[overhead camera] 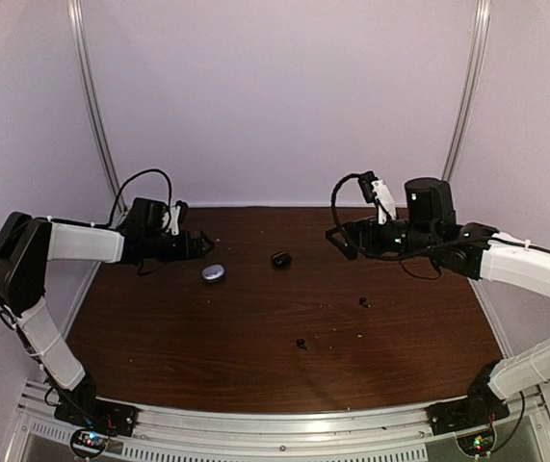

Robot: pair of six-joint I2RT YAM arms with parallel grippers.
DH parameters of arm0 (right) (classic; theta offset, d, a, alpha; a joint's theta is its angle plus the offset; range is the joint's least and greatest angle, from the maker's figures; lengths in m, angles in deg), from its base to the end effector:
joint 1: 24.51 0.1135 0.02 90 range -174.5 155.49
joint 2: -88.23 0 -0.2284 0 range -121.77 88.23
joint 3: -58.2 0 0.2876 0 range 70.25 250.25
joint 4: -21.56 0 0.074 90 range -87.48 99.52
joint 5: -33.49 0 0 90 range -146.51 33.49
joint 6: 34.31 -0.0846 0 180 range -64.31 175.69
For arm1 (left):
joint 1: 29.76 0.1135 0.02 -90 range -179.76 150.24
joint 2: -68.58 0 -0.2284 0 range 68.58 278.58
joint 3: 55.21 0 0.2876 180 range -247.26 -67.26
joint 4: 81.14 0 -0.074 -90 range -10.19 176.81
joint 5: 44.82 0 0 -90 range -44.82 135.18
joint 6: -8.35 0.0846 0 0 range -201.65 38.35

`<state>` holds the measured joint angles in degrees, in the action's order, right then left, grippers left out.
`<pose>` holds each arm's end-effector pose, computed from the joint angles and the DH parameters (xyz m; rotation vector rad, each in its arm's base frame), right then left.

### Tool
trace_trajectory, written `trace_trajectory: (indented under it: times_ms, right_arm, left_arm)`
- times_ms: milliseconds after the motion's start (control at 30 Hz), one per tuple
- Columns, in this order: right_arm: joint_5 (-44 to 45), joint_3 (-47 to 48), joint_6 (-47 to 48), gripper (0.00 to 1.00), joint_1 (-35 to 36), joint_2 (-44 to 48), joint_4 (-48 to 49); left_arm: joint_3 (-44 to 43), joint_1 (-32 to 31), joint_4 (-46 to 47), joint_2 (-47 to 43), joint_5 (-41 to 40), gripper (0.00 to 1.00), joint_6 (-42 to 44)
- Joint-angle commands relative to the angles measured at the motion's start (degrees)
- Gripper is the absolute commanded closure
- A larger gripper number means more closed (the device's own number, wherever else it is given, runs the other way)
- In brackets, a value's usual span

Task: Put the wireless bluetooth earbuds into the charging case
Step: Place the charging case with the earbuds at the center of the board, then pick up the charging case from the center of the board.

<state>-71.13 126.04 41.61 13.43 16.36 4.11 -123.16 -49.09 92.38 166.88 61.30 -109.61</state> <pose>0.2872 0.2510 0.2533 -0.5908 1.9416 0.8370 0.3937 -0.1630 0.1011 -0.0105 2.2931 -0.7558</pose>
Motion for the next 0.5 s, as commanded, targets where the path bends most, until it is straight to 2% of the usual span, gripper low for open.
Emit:
trace_trajectory:
  times_ms: [0,233,333,467]
  right_arm:
    - [-4.22,-1.6,-1.45,0.0,-1.58,1.22,2.19]
    - [-7.49,-1.82,-1.03,0.0,-2.73,1.13,1.94]
    - [-8.13,-2.11,-1.1,0.0,-3.2,1.28,1.81]
    - [-8.75,-2.7,-1.02,0.0,-3.73,1.55,1.61]
  left_arm:
    - [-3.59,-1.97,3.71,1.1,6.4,0.07,11.13]
    - [-11.68,-8.06,3.1,9.37,10.02,0.08,24.57]
    - [-18.63,-9.34,-1.9,15.37,12.51,0.1,28.41]
    - [-27.4,-11.39,-9.62,22.35,8.88,0.13,33.98]
